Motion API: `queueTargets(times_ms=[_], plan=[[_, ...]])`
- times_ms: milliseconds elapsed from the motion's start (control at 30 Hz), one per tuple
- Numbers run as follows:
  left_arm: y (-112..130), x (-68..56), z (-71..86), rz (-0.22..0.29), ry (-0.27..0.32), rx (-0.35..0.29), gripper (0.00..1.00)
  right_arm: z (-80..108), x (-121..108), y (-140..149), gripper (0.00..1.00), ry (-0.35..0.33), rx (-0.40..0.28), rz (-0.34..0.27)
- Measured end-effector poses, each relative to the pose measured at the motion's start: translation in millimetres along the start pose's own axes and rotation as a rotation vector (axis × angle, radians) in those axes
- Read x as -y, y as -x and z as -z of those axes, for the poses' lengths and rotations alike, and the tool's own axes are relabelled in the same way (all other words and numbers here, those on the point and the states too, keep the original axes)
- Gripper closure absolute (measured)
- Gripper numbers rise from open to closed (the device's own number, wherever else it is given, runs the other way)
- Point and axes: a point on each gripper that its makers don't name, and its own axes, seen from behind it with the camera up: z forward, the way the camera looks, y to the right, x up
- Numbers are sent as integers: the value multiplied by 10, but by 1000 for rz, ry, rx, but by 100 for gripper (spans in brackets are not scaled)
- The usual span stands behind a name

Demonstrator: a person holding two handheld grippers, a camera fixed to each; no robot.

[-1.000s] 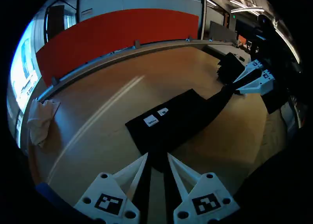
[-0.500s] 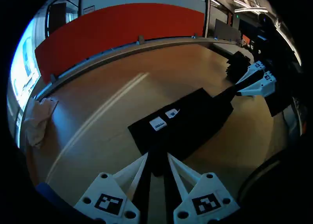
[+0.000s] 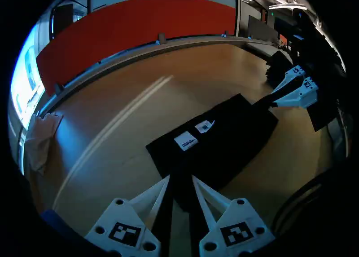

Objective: Fold towel

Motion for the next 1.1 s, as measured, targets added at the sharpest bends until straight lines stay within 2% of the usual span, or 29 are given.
queueTargets(times_ms=[133,500,633,800,967,1033,1100], plan=[[23,16,-63,-5,-7,4,77,-47,-37,18,74,10,5,2],[54,126,-244,-19,-53,14,61,-187,-186,65,59,59,21,10],[42,166,-273,-26,-68,13,59,-227,-235,71,55,76,22,11],[25,221,-287,-28,-86,12,50,-259,-310,73,48,99,23,19],[7,272,-299,-20,-99,10,38,-270,-410,32,47,134,13,28],[-1,308,-303,-18,-108,9,36,-278,-451,10,47,146,9,29],[-13,349,-305,-17,-119,8,35,-284,-483,-15,42,155,4,29]])
